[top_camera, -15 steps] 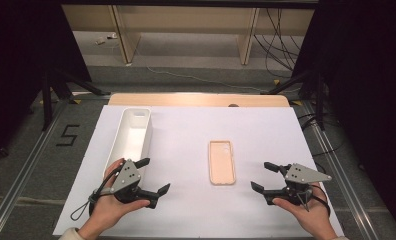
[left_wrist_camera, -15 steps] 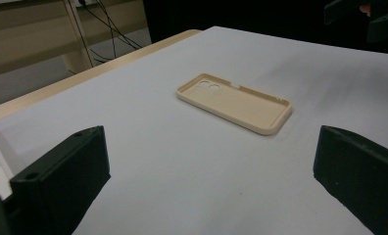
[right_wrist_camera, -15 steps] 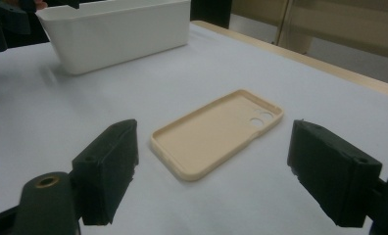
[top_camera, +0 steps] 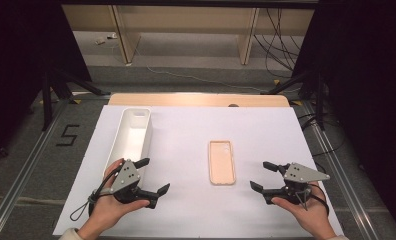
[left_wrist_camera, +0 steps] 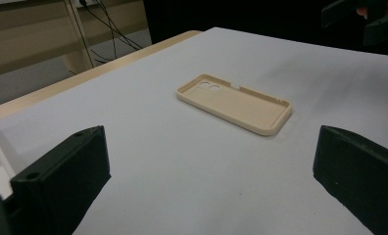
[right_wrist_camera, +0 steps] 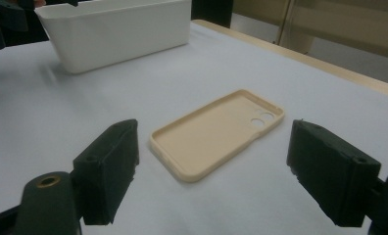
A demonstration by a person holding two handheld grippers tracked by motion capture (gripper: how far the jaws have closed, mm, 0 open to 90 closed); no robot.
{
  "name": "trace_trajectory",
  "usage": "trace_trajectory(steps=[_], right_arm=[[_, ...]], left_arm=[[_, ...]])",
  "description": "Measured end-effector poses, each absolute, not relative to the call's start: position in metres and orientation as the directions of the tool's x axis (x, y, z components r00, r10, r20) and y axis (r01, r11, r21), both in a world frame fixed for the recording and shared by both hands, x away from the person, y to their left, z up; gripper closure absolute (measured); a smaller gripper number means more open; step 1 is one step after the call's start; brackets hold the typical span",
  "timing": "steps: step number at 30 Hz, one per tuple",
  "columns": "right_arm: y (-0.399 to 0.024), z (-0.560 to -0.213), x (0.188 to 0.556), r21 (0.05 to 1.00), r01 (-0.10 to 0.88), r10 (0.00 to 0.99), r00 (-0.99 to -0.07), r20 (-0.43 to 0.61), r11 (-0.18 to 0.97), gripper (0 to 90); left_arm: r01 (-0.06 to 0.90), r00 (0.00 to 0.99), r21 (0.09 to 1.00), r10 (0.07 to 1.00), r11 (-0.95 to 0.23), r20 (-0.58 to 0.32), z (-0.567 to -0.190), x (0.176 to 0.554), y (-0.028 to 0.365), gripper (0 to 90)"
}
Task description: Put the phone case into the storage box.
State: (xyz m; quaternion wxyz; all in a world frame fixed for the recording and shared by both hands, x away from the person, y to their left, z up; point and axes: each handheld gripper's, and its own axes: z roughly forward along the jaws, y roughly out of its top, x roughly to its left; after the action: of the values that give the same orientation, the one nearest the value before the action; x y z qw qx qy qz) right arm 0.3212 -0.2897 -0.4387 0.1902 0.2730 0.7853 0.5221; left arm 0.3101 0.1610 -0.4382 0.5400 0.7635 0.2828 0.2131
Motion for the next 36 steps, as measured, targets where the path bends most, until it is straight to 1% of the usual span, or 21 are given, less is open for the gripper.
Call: trace_trajectory(steps=[22,36], right_arm=[[-0.284,-0.439,0.326,0.919,0.221,0.623,-0.782,-0.032,0.326,22.3],[-0.274,-0.440,0.334,0.912,0.214,0.601,-0.798,-0.044,0.350,24.3]], left_arm=[[0.195,0.752,0.946,0.659,-0.258,0.025,-0.437,0.309,0.160,0.3],[0.196,0.753,0.946,0.658,-0.257,0.023,-0.437,0.309,0.159,0.5]])
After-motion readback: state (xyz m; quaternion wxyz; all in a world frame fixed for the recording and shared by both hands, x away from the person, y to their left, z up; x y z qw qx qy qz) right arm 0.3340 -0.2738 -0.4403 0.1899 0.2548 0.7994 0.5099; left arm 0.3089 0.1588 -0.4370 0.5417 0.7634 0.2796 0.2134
